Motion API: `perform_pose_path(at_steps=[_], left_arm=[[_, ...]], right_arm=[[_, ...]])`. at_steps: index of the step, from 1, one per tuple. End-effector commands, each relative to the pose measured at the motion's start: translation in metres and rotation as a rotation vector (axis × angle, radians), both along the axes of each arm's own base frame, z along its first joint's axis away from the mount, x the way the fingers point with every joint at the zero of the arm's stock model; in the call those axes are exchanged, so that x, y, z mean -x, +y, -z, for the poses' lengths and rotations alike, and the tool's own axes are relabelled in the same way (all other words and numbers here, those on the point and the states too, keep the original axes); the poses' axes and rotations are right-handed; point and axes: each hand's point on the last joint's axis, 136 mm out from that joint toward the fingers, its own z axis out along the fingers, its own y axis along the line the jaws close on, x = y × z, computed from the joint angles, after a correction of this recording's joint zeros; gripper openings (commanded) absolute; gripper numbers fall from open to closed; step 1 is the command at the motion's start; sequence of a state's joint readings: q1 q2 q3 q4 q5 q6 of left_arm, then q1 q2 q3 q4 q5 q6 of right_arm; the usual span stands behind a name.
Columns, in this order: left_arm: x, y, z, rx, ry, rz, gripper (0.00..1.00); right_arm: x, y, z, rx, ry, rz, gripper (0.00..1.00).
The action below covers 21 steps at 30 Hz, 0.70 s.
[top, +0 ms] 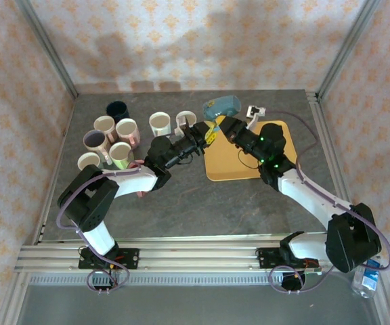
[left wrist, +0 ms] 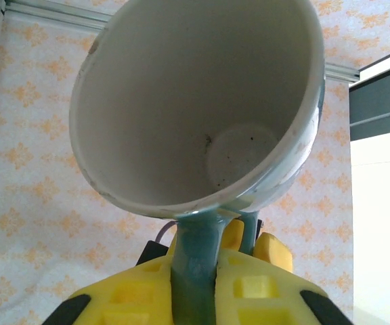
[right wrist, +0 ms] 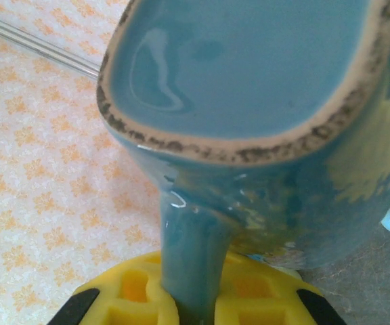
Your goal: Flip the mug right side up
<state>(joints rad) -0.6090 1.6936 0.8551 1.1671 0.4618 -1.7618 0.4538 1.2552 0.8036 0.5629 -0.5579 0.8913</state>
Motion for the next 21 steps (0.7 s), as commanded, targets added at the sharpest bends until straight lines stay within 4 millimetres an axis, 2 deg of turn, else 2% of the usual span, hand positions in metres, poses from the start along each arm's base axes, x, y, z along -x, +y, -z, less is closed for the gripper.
perform_pose_path(at_steps=[1, 3, 7, 8, 11, 14, 21], left_arm=[[-0.005, 0.007, -0.03, 0.022, -0.117, -0.07, 0.06], [-0.005, 0.009, -0.033, 0.005, -0.137, -0.079, 0.0], [-0.001, 0.013, -0.048, -0.034, -0.225, -0.11, 0.0], [0.001, 0.014, -0.052, -0.059, -0.247, -0.118, 0.0], [0.006, 0.017, -0.057, -0.157, -0.284, -0.137, 0.0], [0.01, 0.023, -0.059, -0.248, -0.315, -0.168, 0.0], [0.022, 0.04, -0.068, -0.365, -0.443, -0.256, 0.0]], right_arm=[[0.024, 0.007, -0.028, -0.023, -0.108, -0.057, 0.0], [0.023, 0.005, -0.02, 0.005, -0.096, -0.05, 0.0], [0.02, 0.004, -0.002, 0.094, -0.062, -0.034, 0.0], [0.024, 0.0, -0.007, 0.103, -0.075, -0.024, 0.0], [0.024, -0.003, -0.004, 0.136, -0.072, -0.008, 0.04], [0.022, -0.005, -0.003, 0.147, -0.073, 0.006, 0.11], [0.024, -0.006, -0.004, 0.157, -0.074, 0.007, 0.38]])
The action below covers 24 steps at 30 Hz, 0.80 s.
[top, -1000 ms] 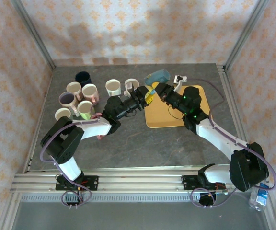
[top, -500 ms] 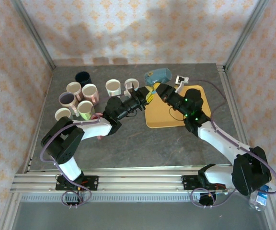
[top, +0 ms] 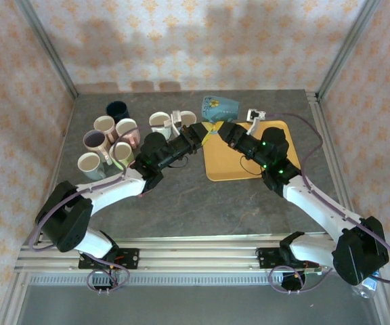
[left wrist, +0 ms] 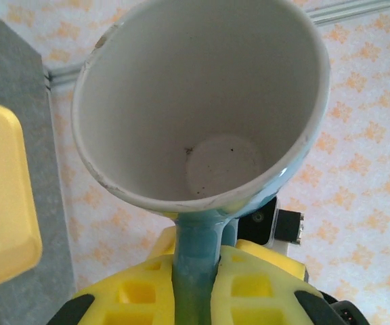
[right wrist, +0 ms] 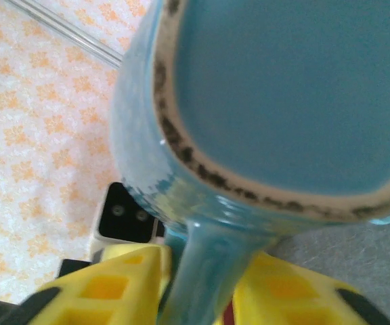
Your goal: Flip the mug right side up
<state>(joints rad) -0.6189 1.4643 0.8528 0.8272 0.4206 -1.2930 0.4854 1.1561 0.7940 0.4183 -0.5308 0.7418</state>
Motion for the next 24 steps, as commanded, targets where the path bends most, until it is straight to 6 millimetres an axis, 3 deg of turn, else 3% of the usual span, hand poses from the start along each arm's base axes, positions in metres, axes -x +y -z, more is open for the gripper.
perform_pose_path(at_steps=[1, 5, 11, 16, 24], left_arm=[[0.003, 0.024, -0.046, -0.014, -0.222, -0.112, 0.0], [0.008, 0.029, -0.058, 0.026, -0.317, -0.129, 0.0], [0.008, 0.029, -0.053, -0.051, -0.349, -0.145, 0.0], [0.009, 0.037, -0.038, -0.282, -0.33, -0.179, 0.0], [0.021, 0.07, -0.017, -0.651, -0.334, -0.247, 0.0]], right_arm=[[0.001, -0.004, -0.003, 0.03, -0.01, 0.011, 0.41], [0.003, -0.002, -0.004, 0.033, -0.014, 0.0, 0.47], [0.009, -0.004, -0.006, 0.071, -0.038, -0.013, 0.53], [0.01, -0.014, 0.003, 0.154, -0.015, 0.03, 0.54], [0.018, -0.035, 0.011, 0.287, -0.005, 0.073, 0.54]])
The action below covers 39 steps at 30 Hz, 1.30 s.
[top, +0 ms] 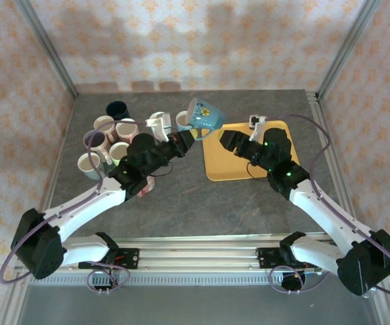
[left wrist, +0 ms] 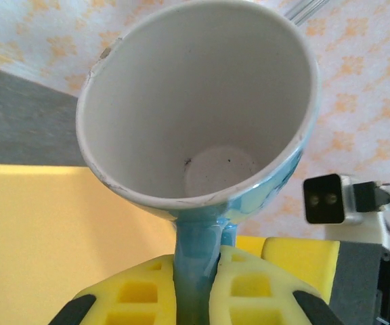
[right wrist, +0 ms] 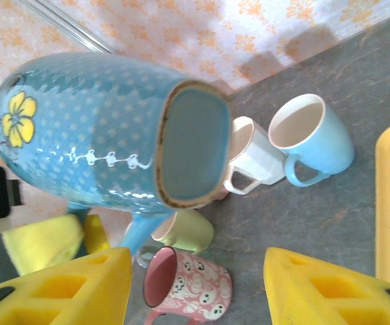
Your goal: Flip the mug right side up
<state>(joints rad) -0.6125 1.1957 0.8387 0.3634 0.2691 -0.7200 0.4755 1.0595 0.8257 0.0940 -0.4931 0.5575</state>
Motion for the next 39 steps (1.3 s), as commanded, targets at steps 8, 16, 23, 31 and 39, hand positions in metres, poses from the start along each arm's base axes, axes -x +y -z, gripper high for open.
perform_pose_path(at_steps=[8, 16, 23, 31, 39], left_arm=[[0.002, 0.038, 0.008, -0.388, -0.09, -0.102, 0.0], [0.001, 0.048, 0.037, -0.513, -0.06, -0.118, 0.0], [-0.006, 0.069, 0.073, -0.601, -0.02, -0.231, 0.0], [-0.02, 0.078, 0.106, -0.673, -0.014, -0.336, 0.0], [-0.033, 0.08, 0.132, -0.741, 0.011, -0.4, 0.0]], right_arm=[[0.001, -0.045, -0.003, 0.214, 0.005, 0.121, 0.53], [-0.007, -0.059, 0.013, 0.261, 0.071, 0.161, 0.53], [-0.014, -0.054, 0.04, 0.307, 0.187, 0.122, 0.53], [-0.011, -0.027, 0.066, 0.33, 0.291, -0.075, 0.53], [-0.01, -0.022, 0.072, 0.339, 0.316, -0.114, 0.53]])
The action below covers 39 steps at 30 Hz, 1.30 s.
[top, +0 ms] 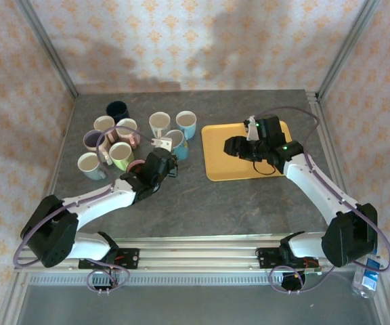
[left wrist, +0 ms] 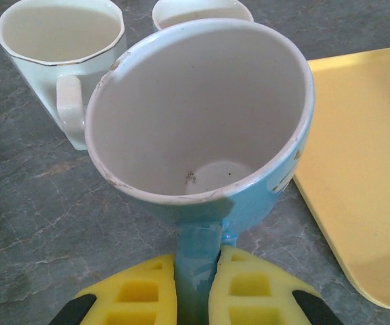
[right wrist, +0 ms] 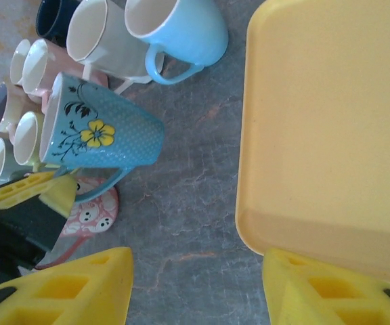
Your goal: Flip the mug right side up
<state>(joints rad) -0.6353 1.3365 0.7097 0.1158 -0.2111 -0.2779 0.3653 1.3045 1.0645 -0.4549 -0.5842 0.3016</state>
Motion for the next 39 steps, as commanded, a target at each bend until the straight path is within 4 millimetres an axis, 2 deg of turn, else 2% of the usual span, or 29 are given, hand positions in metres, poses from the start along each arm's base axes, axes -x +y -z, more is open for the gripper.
perform_pose_path(at_steps=[1, 12, 25, 28, 30, 32, 39], left_arm=[[-0.02, 0.004, -0.031, 0.022, -0.146, -0.079, 0.0], [-0.032, 0.004, -0.005, -0.054, -0.109, -0.114, 0.0], [-0.035, 0.005, 0.008, -0.073, -0.089, -0.137, 0.0], [-0.035, 0.004, 0.01, -0.073, -0.085, -0.135, 0.13], [-0.034, 0.004, 0.011, -0.067, -0.082, -0.132, 0.27], [-0.033, 0.002, 0.011, -0.056, -0.082, -0.121, 0.35], [-0.028, 0.001, 0.008, -0.029, -0.074, -0.111, 0.43]], right_arm=[[0.0, 0.002, -0.016, -0.011, -0.035, -0.029, 0.53], [-0.001, -0.001, -0.015, -0.002, -0.035, -0.013, 0.53], [-0.003, -0.001, -0.015, -0.003, -0.04, -0.01, 0.54], [-0.003, -0.001, -0.015, -0.003, -0.039, -0.01, 0.54], [-0.003, -0.001, -0.015, -0.001, -0.041, -0.008, 0.54], [-0.005, -0.003, -0.014, 0.002, -0.042, 0.001, 0.54], [-0.005, -0.004, -0.01, -0.001, -0.034, 0.009, 0.54]])
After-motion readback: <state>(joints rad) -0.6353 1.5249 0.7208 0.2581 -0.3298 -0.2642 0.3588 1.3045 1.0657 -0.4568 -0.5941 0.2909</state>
